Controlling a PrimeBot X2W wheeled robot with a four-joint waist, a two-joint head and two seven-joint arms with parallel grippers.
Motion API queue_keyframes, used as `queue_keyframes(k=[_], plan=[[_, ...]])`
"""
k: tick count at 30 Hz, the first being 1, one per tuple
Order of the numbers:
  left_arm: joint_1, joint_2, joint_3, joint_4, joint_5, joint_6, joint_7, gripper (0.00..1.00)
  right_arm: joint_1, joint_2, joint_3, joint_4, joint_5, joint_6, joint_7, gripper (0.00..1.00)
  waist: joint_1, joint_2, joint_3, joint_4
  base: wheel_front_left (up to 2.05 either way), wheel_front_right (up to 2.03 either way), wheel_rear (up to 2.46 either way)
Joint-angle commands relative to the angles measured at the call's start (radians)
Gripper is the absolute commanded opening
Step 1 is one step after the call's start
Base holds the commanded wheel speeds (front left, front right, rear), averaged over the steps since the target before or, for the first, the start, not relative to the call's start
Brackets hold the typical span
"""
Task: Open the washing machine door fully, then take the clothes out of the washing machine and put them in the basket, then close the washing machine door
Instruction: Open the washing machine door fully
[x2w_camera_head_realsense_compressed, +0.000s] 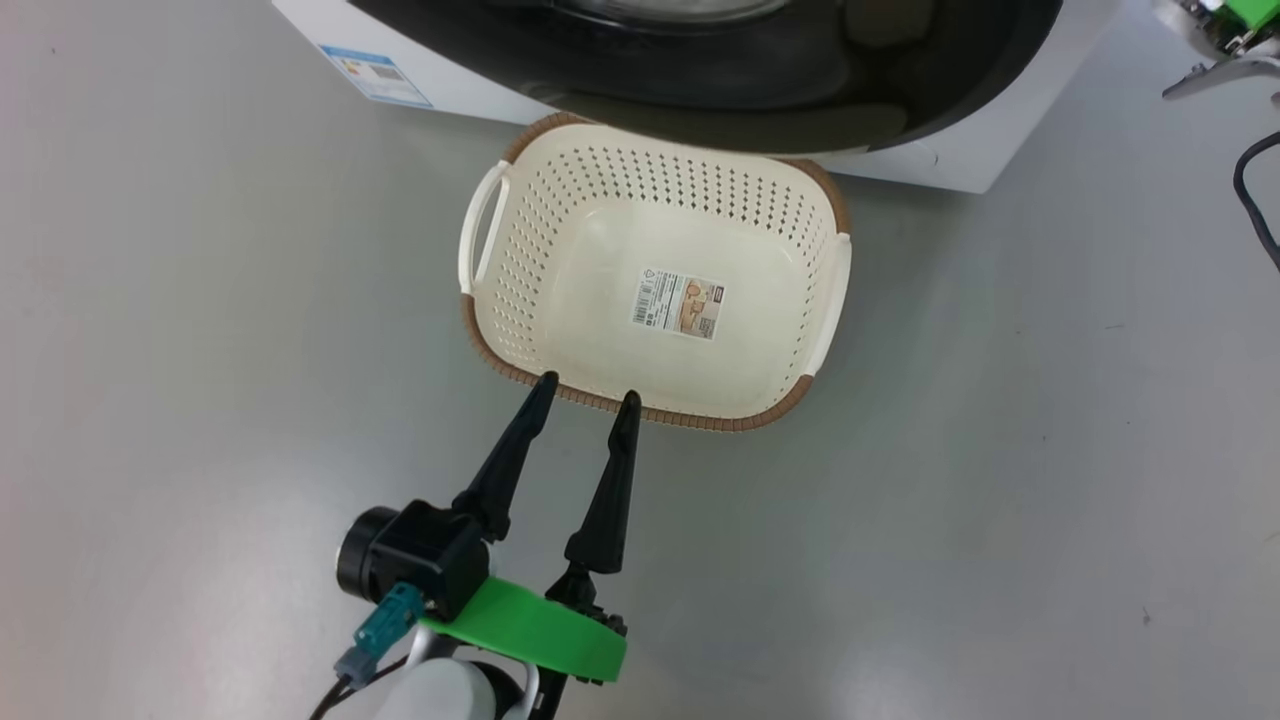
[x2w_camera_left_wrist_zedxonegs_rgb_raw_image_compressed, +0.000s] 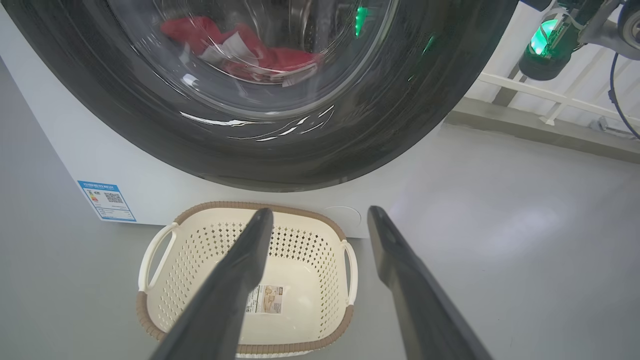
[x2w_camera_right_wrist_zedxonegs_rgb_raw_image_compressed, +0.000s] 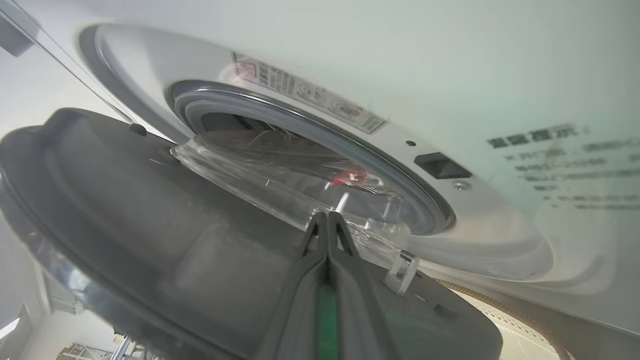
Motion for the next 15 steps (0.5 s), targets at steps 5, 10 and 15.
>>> queue_keyframes(k=[5, 10, 15], plan=[[0.02, 0.009, 0.038, -0.014, 0.006, 0.003, -0.012, 1.0, 0.074, 0.039, 0.009, -0.06, 0.022, 0.008, 0.04, 0.0, 0.0, 0.0, -0.037, -0.012, 0.0, 0.0, 0.0], [0.028, 0.009, 0.046, -0.009, 0.011, 0.0, -0.012, 1.0, 0.112, 0.047, 0.024, -0.083, 0.009, 0.008, 0.063, 0.0, 0.0, 0.0, -0.06, -0.019, 0.0, 0.0, 0.0], [0.04, 0.009, 0.056, -0.003, 0.019, -0.005, -0.012, 1.0, 0.152, 0.064, 0.029, -0.108, 0.014, 0.008, 0.089, 0.0, 0.0, 0.0, -0.085, -0.027, 0.0, 0.0, 0.0]])
